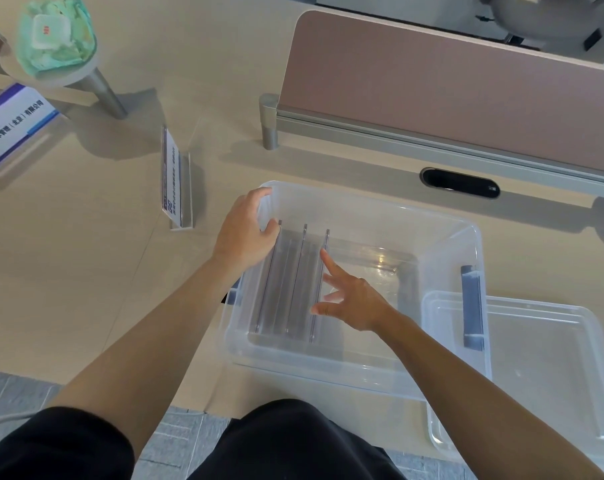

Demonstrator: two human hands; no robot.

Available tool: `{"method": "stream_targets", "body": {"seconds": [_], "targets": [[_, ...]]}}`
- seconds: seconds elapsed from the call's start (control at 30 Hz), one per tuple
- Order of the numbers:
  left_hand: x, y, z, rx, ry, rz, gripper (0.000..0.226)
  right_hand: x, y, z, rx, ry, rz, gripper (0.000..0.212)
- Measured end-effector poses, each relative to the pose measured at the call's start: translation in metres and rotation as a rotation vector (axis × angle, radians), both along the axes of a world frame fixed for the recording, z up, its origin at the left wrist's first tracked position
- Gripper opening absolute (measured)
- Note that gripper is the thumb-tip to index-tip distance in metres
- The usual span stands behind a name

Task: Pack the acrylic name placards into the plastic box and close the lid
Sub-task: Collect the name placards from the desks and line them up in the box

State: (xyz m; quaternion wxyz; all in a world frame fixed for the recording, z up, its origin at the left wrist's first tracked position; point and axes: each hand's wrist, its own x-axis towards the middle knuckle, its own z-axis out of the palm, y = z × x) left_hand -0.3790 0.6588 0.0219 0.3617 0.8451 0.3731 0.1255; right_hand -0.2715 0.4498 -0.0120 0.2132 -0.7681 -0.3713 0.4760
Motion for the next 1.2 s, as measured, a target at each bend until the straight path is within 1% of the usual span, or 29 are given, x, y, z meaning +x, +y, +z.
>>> {"method": "stream_targets", "body": {"seconds": [0.2, 0.4, 0.47, 0.53, 0.6, 0.63, 0.73, 0.77, 0.83, 0.93, 1.0, 1.1, 1.2], "targets": [[0.0, 0.0, 0.001, 0.008, 0.0, 0.001, 0.052, 0.0, 0.001, -0.001, -0.009, 0.015, -0.003, 0.103], [-0.001, -0.001, 0.002, 0.012, 0.004, -0.013, 0.052, -0.003, 0.0, 0.002, 0.006, 0.06, -0.02, 0.106], [0.0, 0.0, 0.002, 0.004, 0.018, -0.017, 0.053, -0.003, 0.001, 0.007, -0.001, 0.055, -0.023, 0.106], [-0.001, 0.002, 0.002, -0.004, 0.029, -0.019, 0.054, -0.003, 0.001, 0.015, -0.038, 0.012, -0.018, 0.103], [-0.005, 0.002, 0.003, 0.036, 0.013, -0.039, 0.053, -0.002, 0.003, 0.026, -0.071, -0.091, -0.011, 0.093], [-0.007, 0.002, 0.004, 0.048, -0.009, -0.046, 0.05, 0.0, 0.005, 0.033, -0.079, -0.15, -0.021, 0.083], [-0.026, 0.002, 0.013, -0.006, -0.08, 0.005, 0.037, 0.004, 0.019, 0.062, -0.036, -0.319, -0.051, 0.033], [-0.034, 0.004, 0.016, -0.032, -0.08, 0.043, 0.031, 0.004, 0.026, 0.072, -0.003, -0.357, -0.043, 0.025], [-0.049, 0.012, 0.021, -0.074, -0.042, 0.102, 0.024, 0.004, 0.043, 0.091, 0.074, -0.407, 0.0, 0.023], [-0.072, 0.023, 0.033, -0.099, 0.003, 0.172, 0.025, 0.002, 0.076, 0.114, 0.198, -0.435, 0.086, 0.023], [-0.086, 0.028, 0.04, -0.099, 0.023, 0.255, 0.024, 0.001, 0.102, 0.124, 0.278, -0.438, 0.15, 0.022], [-0.11, 0.031, 0.047, -0.137, 0.004, 0.415, 0.017, -0.003, 0.143, 0.131, 0.372, -0.399, 0.239, 0.018], [-0.128, 0.037, 0.049, -0.157, -0.027, 0.512, 0.017, -0.007, 0.188, 0.134, 0.414, -0.423, 0.331, 0.018]]}}
